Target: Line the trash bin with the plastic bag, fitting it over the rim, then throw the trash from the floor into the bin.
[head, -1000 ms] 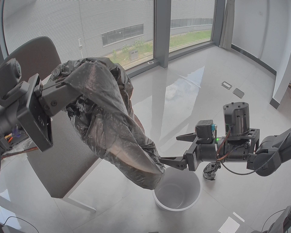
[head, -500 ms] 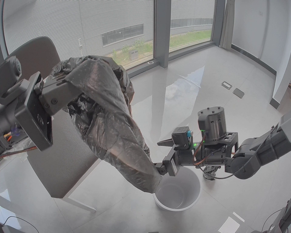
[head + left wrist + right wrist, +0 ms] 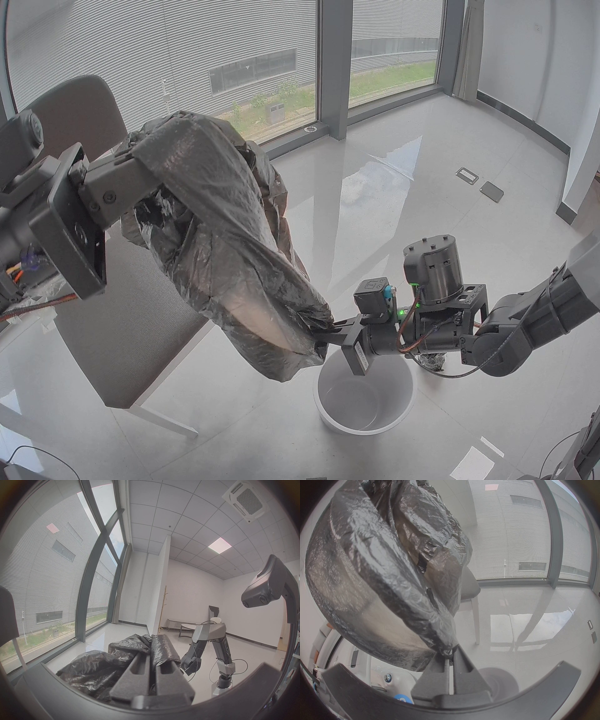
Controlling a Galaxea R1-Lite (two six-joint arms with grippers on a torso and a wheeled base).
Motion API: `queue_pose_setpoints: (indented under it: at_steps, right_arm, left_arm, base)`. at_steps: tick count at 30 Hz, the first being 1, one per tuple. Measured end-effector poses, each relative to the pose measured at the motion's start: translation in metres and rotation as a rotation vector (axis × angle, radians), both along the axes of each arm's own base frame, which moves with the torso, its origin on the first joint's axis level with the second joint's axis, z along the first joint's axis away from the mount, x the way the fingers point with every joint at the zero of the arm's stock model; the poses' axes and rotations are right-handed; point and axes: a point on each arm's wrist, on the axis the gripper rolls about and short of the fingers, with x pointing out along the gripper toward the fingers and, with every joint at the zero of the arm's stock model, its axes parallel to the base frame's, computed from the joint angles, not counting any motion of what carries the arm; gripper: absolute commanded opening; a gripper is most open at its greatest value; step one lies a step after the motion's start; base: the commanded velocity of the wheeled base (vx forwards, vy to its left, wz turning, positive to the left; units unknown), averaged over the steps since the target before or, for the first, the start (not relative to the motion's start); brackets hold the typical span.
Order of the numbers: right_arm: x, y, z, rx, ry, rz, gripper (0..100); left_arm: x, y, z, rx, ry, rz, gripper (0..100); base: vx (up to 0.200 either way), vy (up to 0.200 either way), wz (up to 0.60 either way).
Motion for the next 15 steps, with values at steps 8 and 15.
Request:
queue_pose_setpoints:
  at_steps: [8,15]
  right_arm:
    - [-0.015,-0.048,0.030,0.036,-0.048,-0.093,0]
    - [-0.052,-0.104,0.039,0.039,-0.053,-0.206,0]
  left_arm:
    - [0.014,-0.003,-0.007,-0.010,0.069,0.156,0]
    - [0.045,-0.027,-0.036,0.033,0.236,0.434,0]
  base:
    - [0.000,0.000,0.00]
    - [0.000,0.000,0.00]
